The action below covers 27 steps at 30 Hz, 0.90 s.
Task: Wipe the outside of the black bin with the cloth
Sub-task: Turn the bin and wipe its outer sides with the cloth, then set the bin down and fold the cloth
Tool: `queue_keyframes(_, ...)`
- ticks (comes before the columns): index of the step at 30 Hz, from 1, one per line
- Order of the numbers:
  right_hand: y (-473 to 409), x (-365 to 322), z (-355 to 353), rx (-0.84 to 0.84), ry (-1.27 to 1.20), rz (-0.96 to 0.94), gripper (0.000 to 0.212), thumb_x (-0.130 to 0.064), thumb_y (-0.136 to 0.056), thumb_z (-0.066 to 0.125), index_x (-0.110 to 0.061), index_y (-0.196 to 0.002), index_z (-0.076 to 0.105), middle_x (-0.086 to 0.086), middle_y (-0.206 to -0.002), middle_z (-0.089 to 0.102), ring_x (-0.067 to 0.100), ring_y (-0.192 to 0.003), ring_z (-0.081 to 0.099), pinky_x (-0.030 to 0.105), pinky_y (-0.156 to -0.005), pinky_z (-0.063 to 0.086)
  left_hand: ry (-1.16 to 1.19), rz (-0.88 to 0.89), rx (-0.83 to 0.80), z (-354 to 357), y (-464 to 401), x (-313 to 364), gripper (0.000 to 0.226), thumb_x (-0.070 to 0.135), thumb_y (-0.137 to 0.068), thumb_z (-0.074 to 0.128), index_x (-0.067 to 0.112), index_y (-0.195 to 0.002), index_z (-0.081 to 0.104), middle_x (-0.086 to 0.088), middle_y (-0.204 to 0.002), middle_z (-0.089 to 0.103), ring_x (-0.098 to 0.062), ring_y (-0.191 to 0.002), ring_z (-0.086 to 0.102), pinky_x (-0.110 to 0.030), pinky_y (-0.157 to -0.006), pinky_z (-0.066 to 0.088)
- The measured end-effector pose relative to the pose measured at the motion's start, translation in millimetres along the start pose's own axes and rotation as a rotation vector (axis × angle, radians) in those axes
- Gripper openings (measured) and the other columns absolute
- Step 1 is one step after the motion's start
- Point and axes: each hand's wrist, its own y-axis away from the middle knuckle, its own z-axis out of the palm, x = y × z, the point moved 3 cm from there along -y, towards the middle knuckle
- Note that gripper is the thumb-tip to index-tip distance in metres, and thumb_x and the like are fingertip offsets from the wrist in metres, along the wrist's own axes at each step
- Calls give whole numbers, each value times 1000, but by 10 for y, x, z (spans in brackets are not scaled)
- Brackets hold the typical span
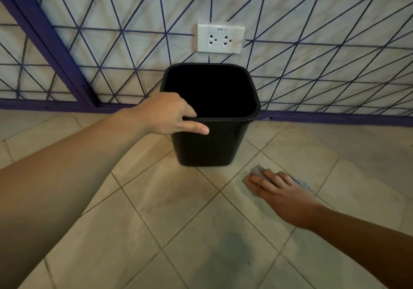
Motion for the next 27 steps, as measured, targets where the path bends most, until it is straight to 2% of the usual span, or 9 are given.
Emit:
queue_keyframes(3,12,-5,54,62,-15,88,129,-25,-40,102,-14,-153,42,6,-140,62,31,-125,46,45,-82,65,-37,14,17,39,7,-11,66,80,-79,35,22,-73,65,-1,-66,58,-14,-62,55,-29,-57,39)
queue_keyframes(6,-43,29,-11,89,-20,205,118,-19,-42,102,-18,-146,47,4,-141,50,31,-124,45,45,-82,65,-36,20,-3,54,-9,-25,62,78,-80,39,22,-70,64,1,-68,54,-8,-67,49,-29,-58,37)
queue_keyframes(10,-163,94,-117,231,-125,354,97,-16,-61,97,-16,-147,53,5,-142,47,32,-122,43,51,-86,63,23,-10,-6,65,-43,-140,42,80,-80,42,43,-62,47,11,-65,48,-8,-73,46,-35,-64,44)
queue_keyframes(13,-235,106,-258,324,-249,466,56,-30,-97,57,-14,-150,57,3,-144,41,29,-121,38,54,-91,57,-3,-156,-97,104,-87,-189,65,96,-68,33,40,-86,62,7,-85,54,-14,-86,51,-40,-75,49)
queue_keyframes(16,-254,153,-451,274,-500,576,67,-45,-103,27,-17,-159,49,-10,-149,26,21,-128,27,45,-106,35,39,-183,26,-40,-126,152,72,94,-65,37,38,-104,59,12,-94,55,-13,-95,45,-33,-77,43)
queue_keyframes(18,-250,211,-635,355,-587,601,66,-47,-105,28,-16,-161,45,-15,-149,24,13,-129,23,40,-109,27,190,-157,287,-148,-178,621,59,81,-77,43,29,-96,62,13,-86,59,-9,-88,48,-29,-72,42)
queue_keyframes(20,-256,286,-803,412,-647,630,59,-41,-107,38,-17,-161,43,-16,-152,24,1,-123,16,34,-113,22,484,-243,412,-38,-256,1065,59,77,-81,40,23,-82,64,4,-76,64,-9,-76,58,-30,-69,48)
queue_keyframes(24,-240,414,-1026,390,-750,631,63,-30,-106,61,-25,-164,37,-3,-161,28,-7,-121,12,22,-116,19,1212,-496,196,471,-451,1569,68,82,-73,48,27,-107,69,3,-102,73,-11,-97,69,-39,-92,57)
queue_keyframes(27,-142,477,-1038,304,-862,599,81,-28,-97,75,-35,-164,30,-17,-159,20,-13,-121,15,4,-112,19,1519,-446,196,589,-552,1744,35,47,-96,53,23,-116,69,-2,-107,75,-16,-102,71,-38,-90,56)
